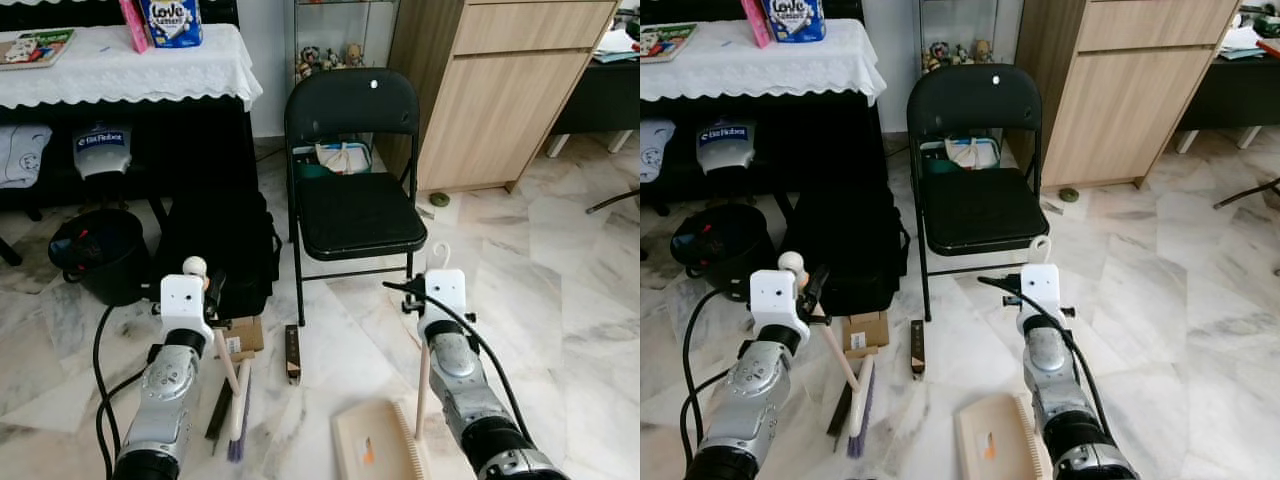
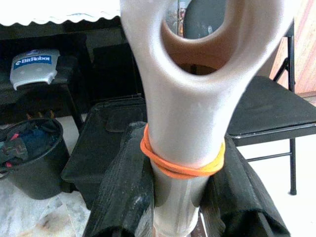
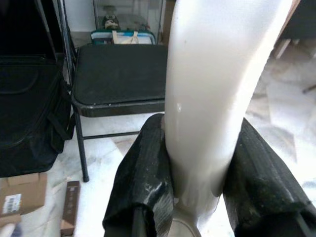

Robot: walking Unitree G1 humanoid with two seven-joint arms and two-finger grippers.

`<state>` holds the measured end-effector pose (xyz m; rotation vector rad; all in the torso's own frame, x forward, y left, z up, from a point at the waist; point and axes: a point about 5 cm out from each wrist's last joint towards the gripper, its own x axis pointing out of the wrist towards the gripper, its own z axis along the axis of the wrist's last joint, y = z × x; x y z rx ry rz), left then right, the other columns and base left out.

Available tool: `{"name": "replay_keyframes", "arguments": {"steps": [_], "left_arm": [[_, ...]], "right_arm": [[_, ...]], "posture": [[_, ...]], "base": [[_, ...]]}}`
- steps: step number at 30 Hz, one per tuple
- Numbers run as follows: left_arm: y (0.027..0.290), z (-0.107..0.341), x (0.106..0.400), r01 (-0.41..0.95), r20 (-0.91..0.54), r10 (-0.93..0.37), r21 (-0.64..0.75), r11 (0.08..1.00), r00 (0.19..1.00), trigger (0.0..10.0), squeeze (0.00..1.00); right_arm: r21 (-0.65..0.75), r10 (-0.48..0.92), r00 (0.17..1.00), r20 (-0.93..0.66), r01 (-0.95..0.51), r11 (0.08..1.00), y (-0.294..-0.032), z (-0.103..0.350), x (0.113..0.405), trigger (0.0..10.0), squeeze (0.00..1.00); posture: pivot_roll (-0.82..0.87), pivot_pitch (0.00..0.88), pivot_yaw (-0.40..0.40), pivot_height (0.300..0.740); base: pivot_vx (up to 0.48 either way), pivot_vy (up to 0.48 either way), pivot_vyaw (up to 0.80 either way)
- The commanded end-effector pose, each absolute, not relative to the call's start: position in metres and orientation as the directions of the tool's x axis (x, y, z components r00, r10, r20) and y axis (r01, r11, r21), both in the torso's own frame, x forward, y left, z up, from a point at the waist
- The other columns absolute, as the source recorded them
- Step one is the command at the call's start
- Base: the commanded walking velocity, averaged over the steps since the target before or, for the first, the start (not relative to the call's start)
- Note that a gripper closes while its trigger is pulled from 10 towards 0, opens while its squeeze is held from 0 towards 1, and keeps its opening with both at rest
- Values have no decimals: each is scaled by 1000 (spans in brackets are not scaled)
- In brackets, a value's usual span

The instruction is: Sweep floor

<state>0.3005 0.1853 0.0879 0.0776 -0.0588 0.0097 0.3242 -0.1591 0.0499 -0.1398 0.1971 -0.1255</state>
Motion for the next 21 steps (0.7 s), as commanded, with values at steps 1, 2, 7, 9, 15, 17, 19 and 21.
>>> {"name": "replay_keyframes", "arguments": {"steps": [1, 2, 7, 9, 15, 17, 19, 21], "left_arm": [[186, 93, 301, -20, 91, 13, 78, 997, 996, 10000, 0], [185, 93, 301, -19, 90, 12, 78, 997, 996, 10000, 0], [186, 93, 301, -18, 88, 12, 74, 997, 996, 10000, 0], [186, 93, 301, -19, 87, 13, 73, 997, 996, 10000, 0], [186, 91, 300, -17, 83, 11, 73, 997, 997, 10000, 0], [186, 91, 300, -16, 82, 10, 71, 997, 997, 10000, 0], [186, 90, 300, -15, 81, 9, 70, 997, 997, 10000, 0], [186, 90, 299, -14, 79, 9, 69, 997, 997, 10000, 0]], "right_arm": [[-131, -146, 971, -189, 122, 984, -160, 49, 324, 10000, 0], [-127, -143, 972, -185, 120, 985, -160, 50, 324, 10000, 0], [-127, -122, 984, -132, 105, 986, -157, 58, 328, 10000, 0], [-136, -115, 989, -89, 103, 985, -157, 64, 331, 10000, 0], [-198, -93, 994, -55, 81, 977, -160, 71, 336, 10000, 0], [-206, -102, 993, -67, 86, 975, -164, 69, 336, 10000, 0], [-206, -105, 992, -69, 89, 974, -165, 68, 335, 10000, 0], [-200, -98, 993, -60, 84, 976, -165, 69, 334, 10000, 0]], "posture": [[29, 105, -20, 740], [30, 105, -21, 740], [29, 102, -20, 740], [29, 102, -20, 740], [26, 97, -21, 740], [26, 97, -21, 740], [28, 93, -23, 740], [27, 91, -22, 740]], "base": [[0, 0, 0], [0, 0, 0], [0, 0, 0], [0, 0, 0], [0, 0, 0], [0, 0, 0], [0, 0, 0], [0, 0, 0]]}}
